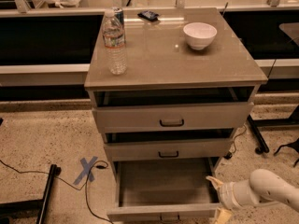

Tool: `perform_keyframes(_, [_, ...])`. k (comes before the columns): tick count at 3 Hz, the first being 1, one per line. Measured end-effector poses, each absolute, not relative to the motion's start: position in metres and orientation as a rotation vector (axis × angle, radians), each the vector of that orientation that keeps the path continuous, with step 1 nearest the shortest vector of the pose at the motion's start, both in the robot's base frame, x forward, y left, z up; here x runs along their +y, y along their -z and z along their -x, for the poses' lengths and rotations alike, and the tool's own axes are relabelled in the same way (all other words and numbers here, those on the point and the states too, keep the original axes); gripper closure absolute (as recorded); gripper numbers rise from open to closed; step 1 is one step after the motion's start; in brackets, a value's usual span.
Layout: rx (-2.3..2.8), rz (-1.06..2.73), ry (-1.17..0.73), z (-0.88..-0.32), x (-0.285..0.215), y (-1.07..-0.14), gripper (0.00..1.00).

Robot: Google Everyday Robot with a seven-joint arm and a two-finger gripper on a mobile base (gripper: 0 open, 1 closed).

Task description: Close bottom drawer

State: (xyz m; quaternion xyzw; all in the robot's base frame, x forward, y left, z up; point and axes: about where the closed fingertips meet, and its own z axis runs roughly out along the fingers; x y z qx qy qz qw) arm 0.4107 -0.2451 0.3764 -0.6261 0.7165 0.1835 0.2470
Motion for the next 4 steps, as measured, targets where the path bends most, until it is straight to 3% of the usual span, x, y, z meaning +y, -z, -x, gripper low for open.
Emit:
perform_keyframes(3, [1.906, 1.811, -0.549, -0.45, -0.226, -0.209, 0.0])
perform_keyframes(4, [1.893, 1.804, -0.53, -0.453, -0.227, -0.183, 0.18])
